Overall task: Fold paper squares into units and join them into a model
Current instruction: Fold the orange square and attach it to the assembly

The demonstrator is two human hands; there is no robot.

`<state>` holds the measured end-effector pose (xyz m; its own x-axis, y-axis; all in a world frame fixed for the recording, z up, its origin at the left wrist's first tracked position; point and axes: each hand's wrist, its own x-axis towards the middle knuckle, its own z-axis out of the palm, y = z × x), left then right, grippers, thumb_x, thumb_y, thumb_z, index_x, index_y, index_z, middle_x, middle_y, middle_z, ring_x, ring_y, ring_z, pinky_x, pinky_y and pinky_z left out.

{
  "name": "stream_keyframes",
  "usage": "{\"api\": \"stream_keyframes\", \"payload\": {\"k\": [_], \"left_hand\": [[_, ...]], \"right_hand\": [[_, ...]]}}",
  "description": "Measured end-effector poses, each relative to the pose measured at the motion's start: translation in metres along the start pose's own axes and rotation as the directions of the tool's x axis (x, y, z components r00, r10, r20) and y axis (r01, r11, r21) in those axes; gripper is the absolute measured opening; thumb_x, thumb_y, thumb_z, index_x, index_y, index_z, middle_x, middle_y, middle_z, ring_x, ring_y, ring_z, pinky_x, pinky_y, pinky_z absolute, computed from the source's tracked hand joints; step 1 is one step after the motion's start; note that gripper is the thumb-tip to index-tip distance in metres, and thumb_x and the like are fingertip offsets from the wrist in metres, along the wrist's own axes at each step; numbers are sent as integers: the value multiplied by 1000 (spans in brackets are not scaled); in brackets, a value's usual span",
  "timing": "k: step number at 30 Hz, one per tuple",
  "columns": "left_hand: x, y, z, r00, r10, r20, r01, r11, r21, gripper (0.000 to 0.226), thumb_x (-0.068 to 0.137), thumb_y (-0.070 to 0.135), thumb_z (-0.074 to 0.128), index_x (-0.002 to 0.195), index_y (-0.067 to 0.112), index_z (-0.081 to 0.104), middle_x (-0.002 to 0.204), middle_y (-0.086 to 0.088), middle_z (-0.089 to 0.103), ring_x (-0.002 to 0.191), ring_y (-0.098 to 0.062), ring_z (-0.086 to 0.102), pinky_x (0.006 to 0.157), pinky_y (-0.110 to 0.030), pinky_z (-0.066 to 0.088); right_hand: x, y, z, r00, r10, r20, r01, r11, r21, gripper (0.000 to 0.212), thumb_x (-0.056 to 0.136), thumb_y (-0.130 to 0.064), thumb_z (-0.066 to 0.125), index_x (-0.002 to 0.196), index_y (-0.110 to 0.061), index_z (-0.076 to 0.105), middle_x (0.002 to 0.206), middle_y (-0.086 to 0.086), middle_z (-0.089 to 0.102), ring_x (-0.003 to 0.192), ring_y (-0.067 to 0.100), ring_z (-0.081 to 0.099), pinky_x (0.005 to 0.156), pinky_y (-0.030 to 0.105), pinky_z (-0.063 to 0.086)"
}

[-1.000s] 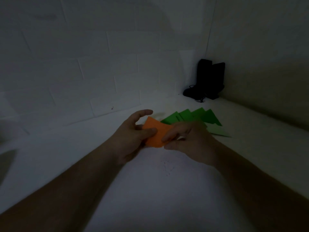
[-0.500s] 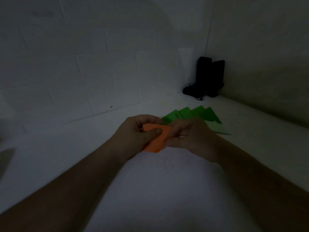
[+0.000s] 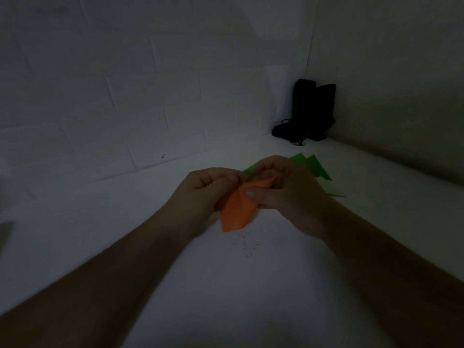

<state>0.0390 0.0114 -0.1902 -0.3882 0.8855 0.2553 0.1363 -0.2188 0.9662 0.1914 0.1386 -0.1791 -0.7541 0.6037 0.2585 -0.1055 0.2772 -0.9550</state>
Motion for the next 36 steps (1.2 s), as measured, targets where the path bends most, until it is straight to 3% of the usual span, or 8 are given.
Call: {"api": "stream_keyframes", "payload": {"k": [2,6,12,16,20,28,32,36], "left_hand": [[-1,2,0,999,34,-7,-34,998,58,15,96,15,66,105,13,78,101,-12,78,99,-30,74,85,-38,60],[0,1,-1,999,30,-14,-29,998,54,22,78,22,75,99,18,79,97,-10,79,92,-21,75,80,-29,58],[1,1,-5,997,67,-33,-63,992,110,18,87,9,74,95,24,80,94,-3,80,88,-15,75,76,-25,57],[1,1,-6,990,94,-110,-68,973,221,25,94,9,71,90,31,81,87,4,78,78,-8,71,70,-26,54],[-1,-1,-10,975,176,-133,-88,864,495,16,95,25,71,97,39,78,90,15,76,84,-10,71,78,-35,58],[-4,1,-9,966,239,-103,-139,809,571,17,93,26,74,100,42,77,99,22,75,97,0,69,86,-34,58],[-4,2,-9,973,210,-93,-123,817,564,14,93,26,74,100,37,79,95,21,75,92,0,70,80,-24,55],[-2,3,-12,987,145,-66,-84,823,561,14,94,23,73,96,36,79,92,26,74,88,7,67,73,-9,45]], "right_hand": [[0,0,-1,1000,-14,-3,13,1000,-10,30,75,2,84,95,-15,70,94,16,75,91,36,73,79,58,61],[0,0,-1,1000,-29,2,29,999,-25,28,73,5,84,88,-14,69,84,8,75,79,20,73,71,34,62],[0,0,0,1000,-19,-2,19,1000,22,25,76,6,81,90,-11,70,93,26,71,90,37,72,82,53,62],[1,-6,-2,998,56,-22,-55,997,50,21,85,5,74,84,-16,72,97,25,73,87,32,74,77,42,64],[-1,-10,-7,993,115,11,-115,993,35,18,87,6,71,83,-11,69,76,16,73,67,23,71,76,46,63],[1,-10,-9,992,114,-54,-116,993,-36,19,81,5,79,70,-9,72,69,14,74,70,26,74,74,41,64],[2,-10,-13,993,110,-40,-113,990,-82,23,78,3,81,65,-14,73,71,15,74,69,25,74,71,37,63],[-1,-14,-20,995,93,22,-87,975,-206,13,78,-2,82,77,-9,72,72,11,76,70,25,75,70,34,63]]}}
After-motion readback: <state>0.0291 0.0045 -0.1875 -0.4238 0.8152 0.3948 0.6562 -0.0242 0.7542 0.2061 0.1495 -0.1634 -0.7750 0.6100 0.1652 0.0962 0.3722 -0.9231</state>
